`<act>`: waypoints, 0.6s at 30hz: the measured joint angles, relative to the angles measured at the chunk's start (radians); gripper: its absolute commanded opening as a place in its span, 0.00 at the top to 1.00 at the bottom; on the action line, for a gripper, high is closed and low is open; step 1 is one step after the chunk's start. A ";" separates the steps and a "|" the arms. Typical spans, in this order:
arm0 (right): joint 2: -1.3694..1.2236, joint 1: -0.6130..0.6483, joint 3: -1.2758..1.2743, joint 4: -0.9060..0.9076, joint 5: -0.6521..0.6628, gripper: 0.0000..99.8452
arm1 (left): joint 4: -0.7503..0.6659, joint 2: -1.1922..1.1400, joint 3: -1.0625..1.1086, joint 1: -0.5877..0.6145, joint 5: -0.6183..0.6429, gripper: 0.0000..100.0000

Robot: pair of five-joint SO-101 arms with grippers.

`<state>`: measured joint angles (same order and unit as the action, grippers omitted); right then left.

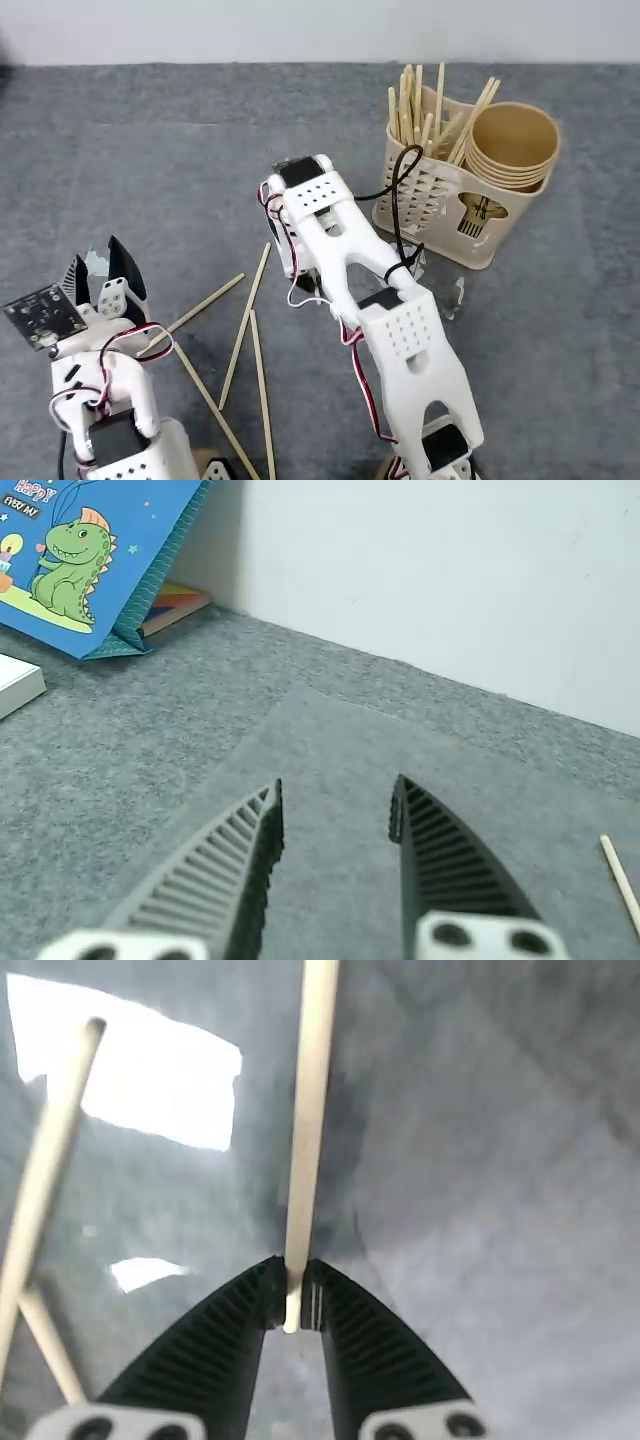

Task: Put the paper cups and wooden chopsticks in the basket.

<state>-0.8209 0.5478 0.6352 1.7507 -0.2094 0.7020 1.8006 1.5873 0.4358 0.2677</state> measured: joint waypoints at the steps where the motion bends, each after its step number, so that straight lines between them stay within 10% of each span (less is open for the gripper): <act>1: 0.037 0.006 -0.044 0.000 0.000 0.99 | 0.000 0.000 0.002 0.000 0.000 0.83; 18: 0.601 0.074 -0.859 -0.218 0.000 0.95 | -0.002 0.000 0.002 0.000 0.000 0.83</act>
<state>-0.2194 0.6214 -0.2240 1.5328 -0.2094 0.7004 1.8006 1.5888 0.4358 0.2677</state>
